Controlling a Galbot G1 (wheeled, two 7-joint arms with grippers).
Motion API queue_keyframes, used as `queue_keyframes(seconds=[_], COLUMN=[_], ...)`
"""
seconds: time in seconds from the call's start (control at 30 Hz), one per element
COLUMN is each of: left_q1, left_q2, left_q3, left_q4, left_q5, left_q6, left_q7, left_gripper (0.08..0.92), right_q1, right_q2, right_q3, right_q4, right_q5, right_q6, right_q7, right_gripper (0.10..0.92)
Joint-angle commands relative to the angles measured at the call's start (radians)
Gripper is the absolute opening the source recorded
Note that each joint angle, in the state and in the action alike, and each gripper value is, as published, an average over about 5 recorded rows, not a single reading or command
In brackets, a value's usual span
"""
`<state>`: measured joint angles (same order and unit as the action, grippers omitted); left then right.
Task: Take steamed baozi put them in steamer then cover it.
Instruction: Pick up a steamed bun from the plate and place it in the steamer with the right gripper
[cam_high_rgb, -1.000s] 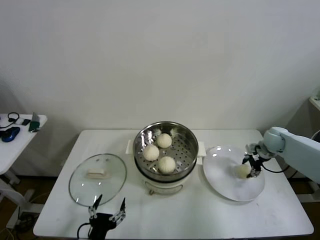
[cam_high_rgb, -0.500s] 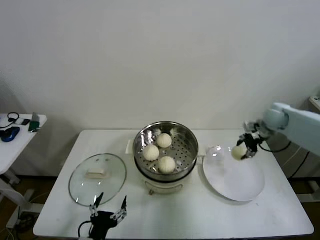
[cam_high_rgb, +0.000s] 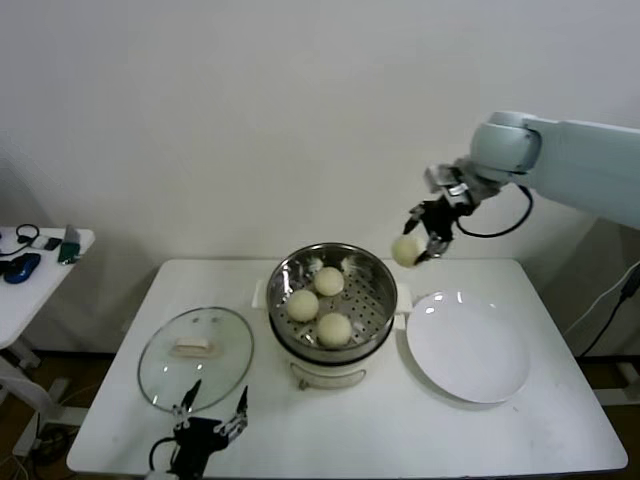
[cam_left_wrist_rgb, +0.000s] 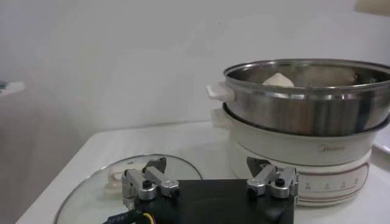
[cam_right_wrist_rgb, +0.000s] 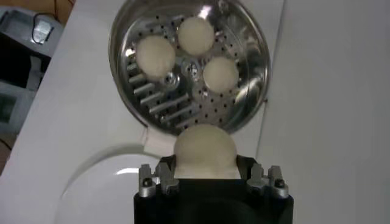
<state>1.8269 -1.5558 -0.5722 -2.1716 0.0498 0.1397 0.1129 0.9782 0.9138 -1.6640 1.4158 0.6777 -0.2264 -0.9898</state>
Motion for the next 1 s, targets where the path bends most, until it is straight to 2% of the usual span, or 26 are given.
queue_keyframes(seconds=[0.03,0.43,0.87,1.0], left_q1=[-0.004,-0.015,-0.018,-0.017], left_q2=[0.001,0.0,0.001,0.002], left_q3=[-0.006,-0.008,-0.005,-0.007], left_q4=[0.004,0.012,0.013,0.009], left_q5=[-0.016,-0.021,-0.018,-0.019], left_q6=[0.004,0.014,0.017,0.017], left_q7=[0.001,0.003,0.003,0.003], left_gripper=[0.823,0.823,0.823,0.823], right_q1=[-0.085,-0.325,-0.362,-0.351], right_q2=[0.178,0.207,0.234,0.235], right_q3=[-0.005,0.048,0.069,0.08], right_q4=[0.035,-0.104,-0.149,-0.155], right_q5=[0.05,-0.121,-0.138,-0.136], right_q6=[-0.067,-0.083,-0.081,-0.069], right_q7=[0.072,0.111,0.108,0.1], right_gripper=[0.662,0.662,0.666,0.727])
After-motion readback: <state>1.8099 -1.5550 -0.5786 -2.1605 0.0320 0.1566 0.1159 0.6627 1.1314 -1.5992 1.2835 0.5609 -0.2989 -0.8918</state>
